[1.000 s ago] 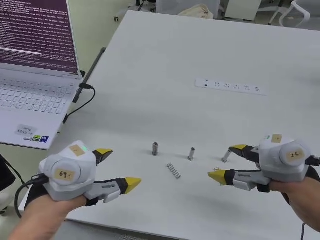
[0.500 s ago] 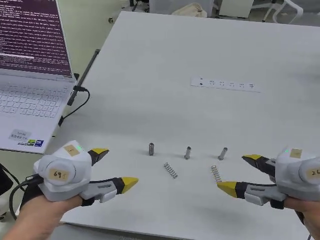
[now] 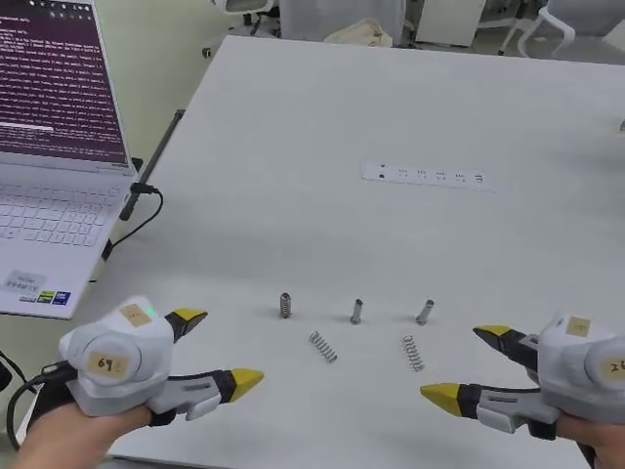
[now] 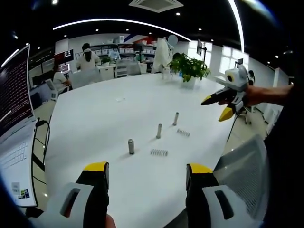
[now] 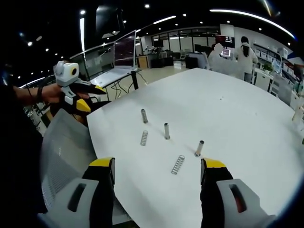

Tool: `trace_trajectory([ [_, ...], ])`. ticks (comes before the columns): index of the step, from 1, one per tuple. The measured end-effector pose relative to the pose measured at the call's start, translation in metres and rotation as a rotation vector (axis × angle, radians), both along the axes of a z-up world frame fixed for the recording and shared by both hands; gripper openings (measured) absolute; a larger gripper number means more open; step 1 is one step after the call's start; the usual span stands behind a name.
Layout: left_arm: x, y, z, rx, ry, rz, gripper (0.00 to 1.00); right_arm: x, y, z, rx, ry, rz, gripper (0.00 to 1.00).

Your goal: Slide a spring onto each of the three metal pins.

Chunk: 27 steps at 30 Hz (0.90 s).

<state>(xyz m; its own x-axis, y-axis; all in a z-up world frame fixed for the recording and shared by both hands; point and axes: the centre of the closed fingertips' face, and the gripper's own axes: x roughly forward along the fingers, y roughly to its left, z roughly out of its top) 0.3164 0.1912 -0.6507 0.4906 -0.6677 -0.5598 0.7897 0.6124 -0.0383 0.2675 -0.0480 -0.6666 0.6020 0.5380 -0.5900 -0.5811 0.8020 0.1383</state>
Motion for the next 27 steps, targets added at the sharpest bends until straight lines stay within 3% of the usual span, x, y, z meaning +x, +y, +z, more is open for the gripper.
trace_trajectory([
  [27, 0.006, -0.035, -0.003, 0.09, -0.029, -0.183, 0.62, -0.012, -0.011, -0.004, 0.006, 0.023, -0.032, 0.69],
])
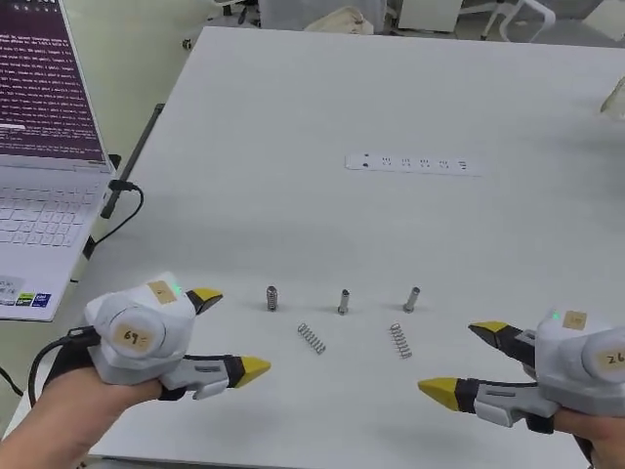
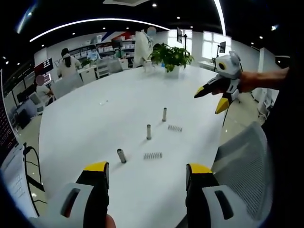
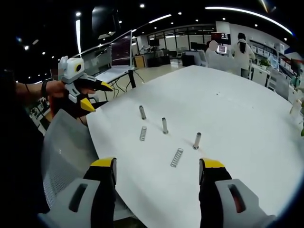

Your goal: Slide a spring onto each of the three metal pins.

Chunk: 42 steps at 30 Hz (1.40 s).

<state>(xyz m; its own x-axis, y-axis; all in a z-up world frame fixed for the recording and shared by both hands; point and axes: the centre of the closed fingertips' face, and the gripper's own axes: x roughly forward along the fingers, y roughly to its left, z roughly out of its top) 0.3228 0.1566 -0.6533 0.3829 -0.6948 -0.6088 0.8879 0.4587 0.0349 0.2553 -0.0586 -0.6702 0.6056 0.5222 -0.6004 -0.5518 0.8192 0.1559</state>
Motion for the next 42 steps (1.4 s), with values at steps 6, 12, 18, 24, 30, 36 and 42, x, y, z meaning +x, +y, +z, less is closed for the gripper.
trace_trajectory([
  [6, -0.003, -0.007, -0.004, 0.034, -0.007, -0.053, 0.61, -0.002, 0.001, -0.001, -0.007, 0.005, 0.008, 0.69],
  [12, -0.007, -0.015, -0.01, 0.079, -0.019, -0.125, 0.61, -0.004, 0.002, 0.0, -0.007, 0.004, 0.008, 0.69],
  [18, -0.008, -0.023, -0.013, 0.109, -0.031, -0.191, 0.59, -0.006, 0.002, 0.001, -0.01, 0.003, 0.009, 0.69],
  [24, -0.01, -0.031, -0.023, 0.143, -0.033, -0.258, 0.58, -0.01, 0.006, 0.001, -0.011, 0.006, 0.014, 0.68],
  [30, -0.01, -0.041, -0.029, 0.155, -0.032, -0.302, 0.56, -0.014, 0.007, 0.001, -0.008, 0.008, 0.01, 0.67],
  [36, -0.009, -0.05, -0.036, 0.171, -0.03, -0.342, 0.54, -0.016, 0.008, 0.002, -0.01, 0.009, 0.012, 0.67],
  [42, -0.002, -0.058, -0.044, 0.174, -0.023, -0.349, 0.52, -0.016, 0.009, 0.004, -0.007, 0.008, 0.008, 0.67],
])
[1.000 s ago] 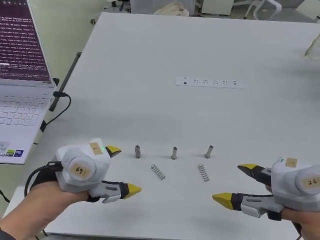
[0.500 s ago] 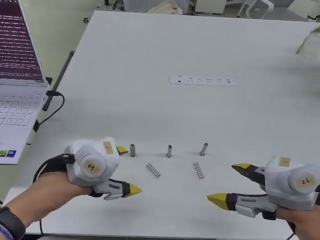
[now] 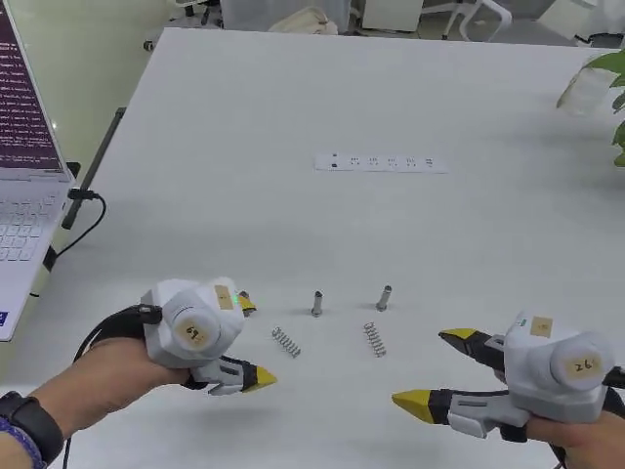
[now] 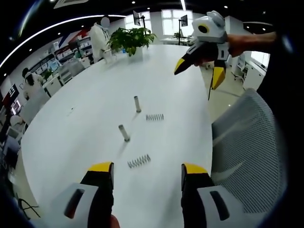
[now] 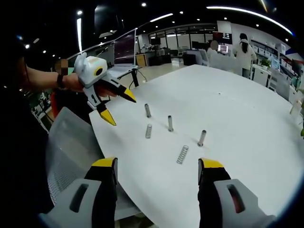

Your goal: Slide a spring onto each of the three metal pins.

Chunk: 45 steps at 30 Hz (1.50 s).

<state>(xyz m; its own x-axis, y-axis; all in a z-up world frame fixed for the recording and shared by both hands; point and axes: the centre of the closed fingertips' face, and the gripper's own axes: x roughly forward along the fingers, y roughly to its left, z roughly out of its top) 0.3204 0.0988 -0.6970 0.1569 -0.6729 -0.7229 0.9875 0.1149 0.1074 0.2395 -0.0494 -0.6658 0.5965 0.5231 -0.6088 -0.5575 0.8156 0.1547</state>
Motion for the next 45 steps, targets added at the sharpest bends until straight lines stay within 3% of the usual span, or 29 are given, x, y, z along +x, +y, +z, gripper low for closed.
trace_trajectory([
  [18, 0.022, -0.026, -0.03, 0.028, 0.019, -0.028, 0.44, 0.002, -0.004, 0.003, -0.004, 0.008, -0.001, 0.66],
  [31, 0.025, -0.034, -0.053, 0.054, 0.054, -0.051, 0.39, 0.0, -0.004, -0.002, -0.002, 0.027, 0.0, 0.65],
  [37, 0.027, -0.035, -0.066, 0.086, 0.054, -0.062, 0.35, 0.001, -0.005, -0.001, 0.001, 0.028, -0.003, 0.65],
  [45, 0.029, -0.036, -0.078, 0.089, 0.094, -0.045, 0.3, 0.002, -0.006, -0.002, 0.002, 0.034, -0.001, 0.64],
])
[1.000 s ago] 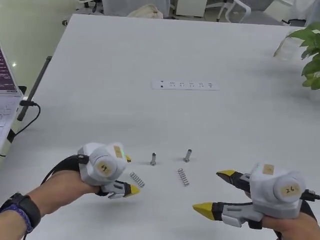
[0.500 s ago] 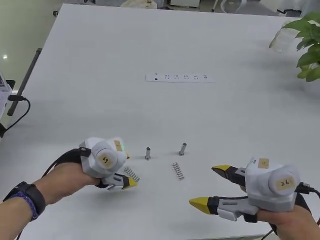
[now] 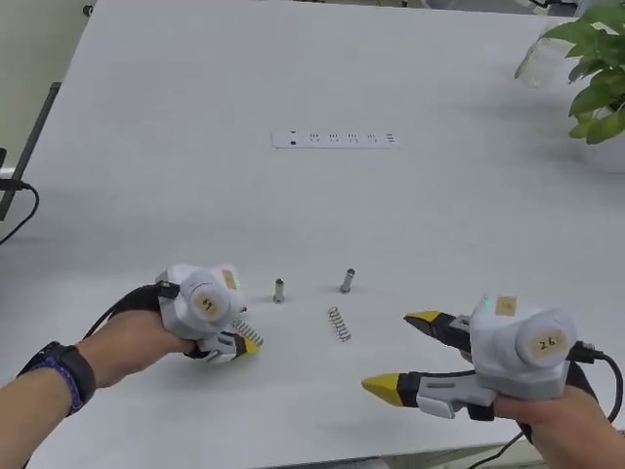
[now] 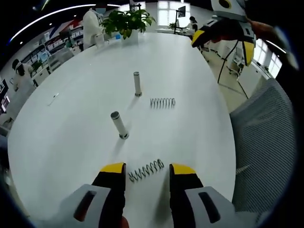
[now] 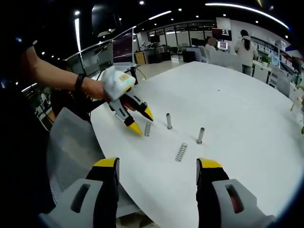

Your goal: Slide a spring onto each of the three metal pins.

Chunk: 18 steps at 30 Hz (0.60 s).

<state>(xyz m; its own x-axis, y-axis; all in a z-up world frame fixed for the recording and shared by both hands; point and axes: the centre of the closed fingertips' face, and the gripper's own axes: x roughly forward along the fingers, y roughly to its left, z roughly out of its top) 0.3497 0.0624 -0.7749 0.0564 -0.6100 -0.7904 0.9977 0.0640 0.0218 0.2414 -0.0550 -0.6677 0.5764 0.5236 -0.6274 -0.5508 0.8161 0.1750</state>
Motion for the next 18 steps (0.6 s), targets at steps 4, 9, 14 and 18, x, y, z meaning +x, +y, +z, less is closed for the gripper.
trace_trajectory([
  [4, -0.002, 0.001, -0.007, 0.014, 0.013, -0.001, 0.27, 0.0, 0.001, -0.001, 0.003, 0.003, 0.003, 0.64],
  [9, -0.003, 0.004, -0.012, 0.033, 0.012, -0.01, 0.26, -0.001, 0.002, -0.001, 0.005, 0.004, 0.005, 0.64],
  [14, -0.002, 0.01, -0.014, 0.051, 0.013, 0.0, 0.23, -0.002, 0.0, -0.003, 0.005, 0.007, 0.001, 0.63],
  [18, -0.001, 0.018, -0.015, 0.063, 0.013, 0.008, 0.21, -0.004, -0.001, -0.003, 0.006, 0.009, -0.001, 0.63],
])
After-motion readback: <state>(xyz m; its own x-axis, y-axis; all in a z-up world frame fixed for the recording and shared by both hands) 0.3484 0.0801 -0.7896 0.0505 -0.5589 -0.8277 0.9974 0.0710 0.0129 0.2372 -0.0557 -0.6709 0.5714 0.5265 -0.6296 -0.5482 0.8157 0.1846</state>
